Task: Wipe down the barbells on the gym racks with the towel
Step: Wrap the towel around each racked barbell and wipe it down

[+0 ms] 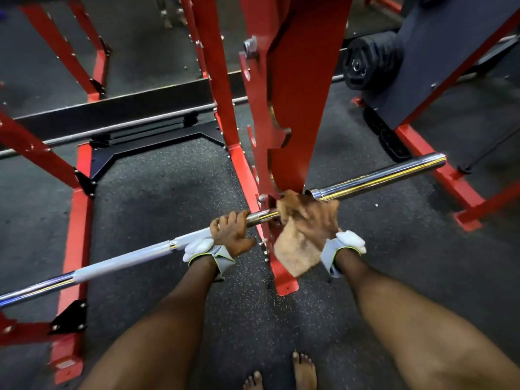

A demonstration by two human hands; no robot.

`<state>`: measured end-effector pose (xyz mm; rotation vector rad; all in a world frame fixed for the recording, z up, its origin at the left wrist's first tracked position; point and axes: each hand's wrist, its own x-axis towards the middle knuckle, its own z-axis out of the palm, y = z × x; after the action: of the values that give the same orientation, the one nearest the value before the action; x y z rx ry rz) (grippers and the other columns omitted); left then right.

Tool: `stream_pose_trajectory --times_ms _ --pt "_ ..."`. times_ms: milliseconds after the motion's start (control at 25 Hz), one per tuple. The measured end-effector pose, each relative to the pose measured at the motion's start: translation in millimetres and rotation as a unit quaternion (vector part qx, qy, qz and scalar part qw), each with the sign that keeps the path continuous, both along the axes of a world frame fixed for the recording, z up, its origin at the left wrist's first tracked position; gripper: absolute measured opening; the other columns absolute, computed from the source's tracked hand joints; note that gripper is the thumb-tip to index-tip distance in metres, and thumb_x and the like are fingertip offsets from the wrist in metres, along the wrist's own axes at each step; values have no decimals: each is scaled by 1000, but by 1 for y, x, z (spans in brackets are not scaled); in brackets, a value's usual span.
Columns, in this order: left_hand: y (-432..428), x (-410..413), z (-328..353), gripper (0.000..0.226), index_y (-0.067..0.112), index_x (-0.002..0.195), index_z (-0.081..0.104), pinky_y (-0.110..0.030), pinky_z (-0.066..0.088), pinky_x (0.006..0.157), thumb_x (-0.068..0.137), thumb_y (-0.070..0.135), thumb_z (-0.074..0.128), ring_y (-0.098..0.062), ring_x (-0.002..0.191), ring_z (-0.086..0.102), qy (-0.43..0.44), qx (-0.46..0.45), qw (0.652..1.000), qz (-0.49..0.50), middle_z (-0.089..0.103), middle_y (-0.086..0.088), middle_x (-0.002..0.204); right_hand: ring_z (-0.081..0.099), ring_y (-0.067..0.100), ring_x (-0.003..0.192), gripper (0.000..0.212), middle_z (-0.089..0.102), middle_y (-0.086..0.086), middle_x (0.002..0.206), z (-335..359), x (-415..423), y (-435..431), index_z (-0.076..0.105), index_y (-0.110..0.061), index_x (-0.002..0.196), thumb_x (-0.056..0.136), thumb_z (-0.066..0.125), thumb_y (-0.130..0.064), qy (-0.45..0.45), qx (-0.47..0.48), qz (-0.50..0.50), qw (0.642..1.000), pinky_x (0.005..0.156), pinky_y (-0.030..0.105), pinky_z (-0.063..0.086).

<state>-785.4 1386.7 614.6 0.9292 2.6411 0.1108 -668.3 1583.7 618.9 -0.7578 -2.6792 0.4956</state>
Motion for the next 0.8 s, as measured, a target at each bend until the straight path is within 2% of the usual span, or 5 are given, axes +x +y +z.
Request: stream_pose_trajectory --times_ms 80,280,400,600,800 --pt "0 -1 2 86 32 148 30 -38 21 108 70 63 48 -21 130 37 1 0 1000 -1 42 5 138 64 32 94 15 68 7 90 10 -1 -8 66 -20 93 80 59 -23 -48 -103 -59 992 89 44 42" --pt "-2 -7 6 94 30 149 27 -40 21 110 62 64 40 -24 132 34 -40 8 999 -25 39 1 139 68 27 84 36 74 -1 86 9 -13 -50 70 -21 94 66 49 -25 70 40 171 982 81 37 46" --pt "-4 -3 6 96 30 148 30 -41 21 110 60 67 38 -24 130 35 -18 16 1000 -20 40 3 137 68 30 77 19 69 3 78 7 -6 -20 71 -16 82 72 57 -26 71 -32 -13 997 77 39 45" --pt "-2 -2 8 94 32 148 29 -40 18 109 62 66 47 -23 132 33 -20 18 999 -21 37 4 142 64 26 84 38 71 1 87 9 -18 -58 65 -25 101 65 51 -22 82 8 128 988 71 33 50" --pt "0 1 5 92 31 149 28 -41 19 110 69 64 60 -23 131 33 5 15 1000 -25 37 5 142 66 33 86 32 71 6 86 9 -7 -23 70 -22 97 72 54 -34 -23 -68 -50 996 77 38 48"
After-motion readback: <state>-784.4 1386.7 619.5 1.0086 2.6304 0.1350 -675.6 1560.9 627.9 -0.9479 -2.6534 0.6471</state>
